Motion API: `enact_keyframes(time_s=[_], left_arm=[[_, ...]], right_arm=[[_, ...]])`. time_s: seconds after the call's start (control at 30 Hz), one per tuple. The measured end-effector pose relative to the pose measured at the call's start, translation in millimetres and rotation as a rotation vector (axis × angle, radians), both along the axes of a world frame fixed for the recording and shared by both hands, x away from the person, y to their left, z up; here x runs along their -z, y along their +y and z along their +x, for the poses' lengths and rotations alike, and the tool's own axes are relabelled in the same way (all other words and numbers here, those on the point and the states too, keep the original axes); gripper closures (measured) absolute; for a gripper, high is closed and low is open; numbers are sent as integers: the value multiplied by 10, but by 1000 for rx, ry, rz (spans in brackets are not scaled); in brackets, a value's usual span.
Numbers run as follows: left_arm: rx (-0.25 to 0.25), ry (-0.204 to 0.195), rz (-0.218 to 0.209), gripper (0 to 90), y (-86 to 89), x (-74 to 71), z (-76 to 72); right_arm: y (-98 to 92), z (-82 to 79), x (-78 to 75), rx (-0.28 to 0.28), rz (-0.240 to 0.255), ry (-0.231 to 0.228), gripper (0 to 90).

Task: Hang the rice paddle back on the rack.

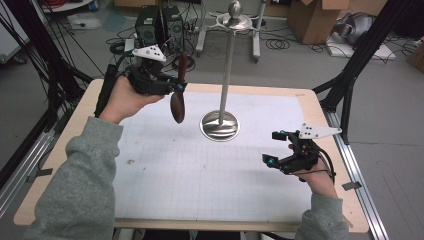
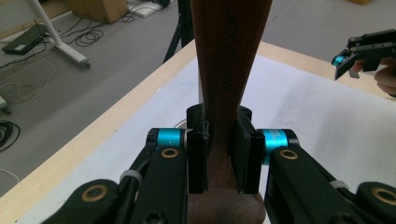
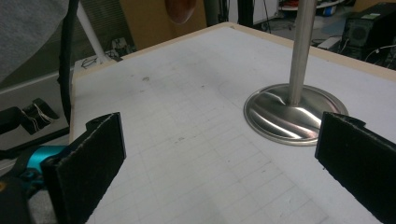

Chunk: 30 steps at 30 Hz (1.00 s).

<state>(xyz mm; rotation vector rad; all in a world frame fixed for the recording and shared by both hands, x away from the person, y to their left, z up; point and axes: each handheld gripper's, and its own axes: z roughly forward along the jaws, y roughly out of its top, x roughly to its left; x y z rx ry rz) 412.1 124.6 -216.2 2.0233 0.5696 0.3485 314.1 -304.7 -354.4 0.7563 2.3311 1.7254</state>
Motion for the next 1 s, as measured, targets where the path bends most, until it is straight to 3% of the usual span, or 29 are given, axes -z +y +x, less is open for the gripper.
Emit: enact_keyframes(time_s=[0.4, 0.6, 0.8, 1.0], left_arm=[[17, 3, -6, 774, -100, -180, 98], [27, 17, -48, 774, -124, -216, 173], [22, 25, -38, 774, -138, -209, 230], [36, 10, -30, 774, -197, -314, 233]], right_arm=[[-74, 3, -5, 14, 21, -1, 4], [-83, 3, -6, 15, 29, 2, 4], [-75, 9, 1, 10, 23, 6, 4], [-95, 9, -1, 14, 30, 4, 4]])
